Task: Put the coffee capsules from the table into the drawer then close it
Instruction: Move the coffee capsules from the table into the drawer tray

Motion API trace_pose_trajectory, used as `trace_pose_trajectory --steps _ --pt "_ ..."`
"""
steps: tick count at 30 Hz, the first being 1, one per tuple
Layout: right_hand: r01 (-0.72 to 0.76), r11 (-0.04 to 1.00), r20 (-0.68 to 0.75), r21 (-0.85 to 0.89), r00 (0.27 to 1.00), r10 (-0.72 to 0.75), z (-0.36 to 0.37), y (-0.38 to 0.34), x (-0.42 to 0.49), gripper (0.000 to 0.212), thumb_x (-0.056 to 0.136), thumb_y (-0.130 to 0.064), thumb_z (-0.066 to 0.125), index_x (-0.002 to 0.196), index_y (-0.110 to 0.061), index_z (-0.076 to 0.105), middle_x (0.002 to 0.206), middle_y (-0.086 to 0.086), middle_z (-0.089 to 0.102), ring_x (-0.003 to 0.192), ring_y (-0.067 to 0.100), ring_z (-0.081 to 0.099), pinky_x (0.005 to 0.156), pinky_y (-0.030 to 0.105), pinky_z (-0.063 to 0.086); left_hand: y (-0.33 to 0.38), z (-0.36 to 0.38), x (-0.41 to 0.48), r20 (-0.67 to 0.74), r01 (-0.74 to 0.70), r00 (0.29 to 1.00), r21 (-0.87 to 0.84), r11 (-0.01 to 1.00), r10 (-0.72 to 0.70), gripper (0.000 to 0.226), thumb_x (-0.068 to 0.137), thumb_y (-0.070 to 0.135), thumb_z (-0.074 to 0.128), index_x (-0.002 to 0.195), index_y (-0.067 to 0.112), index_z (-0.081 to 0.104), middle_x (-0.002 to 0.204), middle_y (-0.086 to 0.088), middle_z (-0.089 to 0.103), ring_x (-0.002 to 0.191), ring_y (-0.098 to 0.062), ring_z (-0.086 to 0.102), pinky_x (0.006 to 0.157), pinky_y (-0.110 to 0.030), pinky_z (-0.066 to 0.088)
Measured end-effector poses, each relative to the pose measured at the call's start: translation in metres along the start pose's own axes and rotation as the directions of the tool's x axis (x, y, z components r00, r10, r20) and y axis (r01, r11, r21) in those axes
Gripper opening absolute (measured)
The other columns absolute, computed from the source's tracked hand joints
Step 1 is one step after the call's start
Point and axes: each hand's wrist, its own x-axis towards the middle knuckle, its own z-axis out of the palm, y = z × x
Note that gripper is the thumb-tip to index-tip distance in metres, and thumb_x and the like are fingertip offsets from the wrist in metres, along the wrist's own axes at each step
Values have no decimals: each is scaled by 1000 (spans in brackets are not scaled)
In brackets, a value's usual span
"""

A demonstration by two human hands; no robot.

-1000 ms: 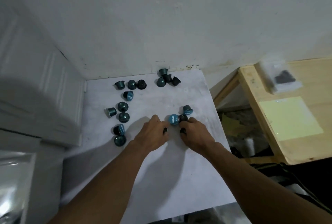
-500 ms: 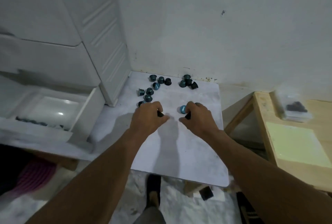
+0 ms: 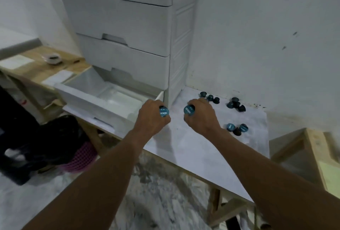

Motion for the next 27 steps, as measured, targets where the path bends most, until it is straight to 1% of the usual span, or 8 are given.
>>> trace_pose_trajectory --steps 3,5,7,9,12,18,24,27 --pt "41 999 -22 25 999 -41 26 -45 17 33 76 -15 67 107 -6 61 105 11 60 97 24 54 74 23 34 -39 -37 7 -13 -9 1000 35 999 9 38 70 29 72 104 15 66 98 -7 62 89 -24 61 72 -28 47" --pt "45 997 -40 62 998 -43 45 -78 28 32 75 -12 67 106 -5 61 104 12 60 97 24 55 75 24 35 -69 -63 13 -23 -9 1000 52 999 10 42 74 26 72 113 12 64 106 -10 60 95 -24 60 79 -29 46" --pt "49 995 -54 87 998 -45 64 -108 37 31 75 -10 66 105 -5 60 105 13 60 99 26 55 76 24 35 -97 -87 19 -24 -16 1000 68 998 18 47 77 24 71 120 11 60 114 -11 58 102 -24 58 83 -24 42" --pt "52 995 -61 88 997 -47 83 -133 44 32 75 -9 66 106 -5 60 106 13 59 99 26 55 76 24 33 -122 -107 27 -10 -31 999 86 996 32 49 78 24 71 123 11 59 117 -11 58 104 -22 57 84 -22 39" --pt "21 995 -50 102 999 -16 106 -159 57 35 76 -9 68 110 -6 59 110 13 58 99 26 55 77 24 35 -152 -128 41 21 -43 999 104 994 41 48 79 23 71 124 10 58 116 -11 58 104 -23 57 87 -24 42" --pt "-11 997 -3 70 1000 11 142 -180 104 22 72 -4 66 93 -4 60 92 12 59 79 18 47 67 25 31 -195 -142 86 66 -51 997 105 993 44 46 81 23 70 124 9 58 116 -13 59 103 -24 57 82 -20 36" --pt "-42 994 62 98 997 36 178 -186 168 26 74 -1 65 99 -5 59 94 4 49 82 17 45 70 25 33 -219 -138 153 151 -28 989 156 987 4 38 80 22 71 115 10 63 111 -9 64 96 -23 60 82 -25 43" --pt "-61 994 112 89 992 50 199 -183 197 26 74 -1 65 99 -4 59 96 7 52 82 18 45 70 25 33 -231 -134 190 255 -13 966 196 981 -38 30 81 22 70 108 11 64 107 -7 65 84 -17 56 73 -23 41"
